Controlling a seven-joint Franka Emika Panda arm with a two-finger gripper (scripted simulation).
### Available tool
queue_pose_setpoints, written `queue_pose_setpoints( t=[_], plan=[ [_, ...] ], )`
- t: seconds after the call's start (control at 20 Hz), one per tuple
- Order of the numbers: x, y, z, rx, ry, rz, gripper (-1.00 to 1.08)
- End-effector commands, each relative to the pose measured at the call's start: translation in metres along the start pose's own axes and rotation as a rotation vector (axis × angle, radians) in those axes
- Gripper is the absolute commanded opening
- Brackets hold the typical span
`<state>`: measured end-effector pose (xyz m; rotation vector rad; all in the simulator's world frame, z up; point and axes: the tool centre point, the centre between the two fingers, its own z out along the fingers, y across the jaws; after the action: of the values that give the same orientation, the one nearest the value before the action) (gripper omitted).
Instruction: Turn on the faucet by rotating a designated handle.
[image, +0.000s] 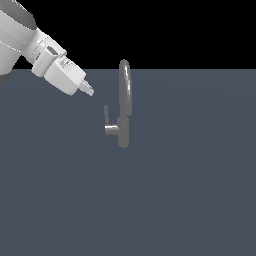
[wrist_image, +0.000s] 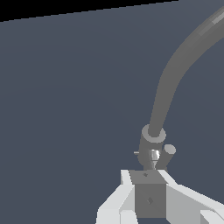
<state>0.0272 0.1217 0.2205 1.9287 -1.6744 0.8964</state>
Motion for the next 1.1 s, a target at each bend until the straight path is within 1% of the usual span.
queue_pose_setpoints(
  t=[0.0, 0.2, 0.35, 0.65, 1.05],
  plan=[
    [-0.006, 0.001, 0.031, -0.032, 0.0, 0.026, -1.0],
    [-0.009, 0.004, 0.063, -0.067, 0.002, 0.054, -1.0],
    [-0.011, 0.005, 0.075, -0.08, 0.003, 0.064, -1.0],
    [-0.011, 0.006, 0.077, -0.083, 0.003, 0.066, -1.0],
    [-0.007, 0.029, 0.07, -0.083, 0.003, 0.066, -1.0]
  ],
)
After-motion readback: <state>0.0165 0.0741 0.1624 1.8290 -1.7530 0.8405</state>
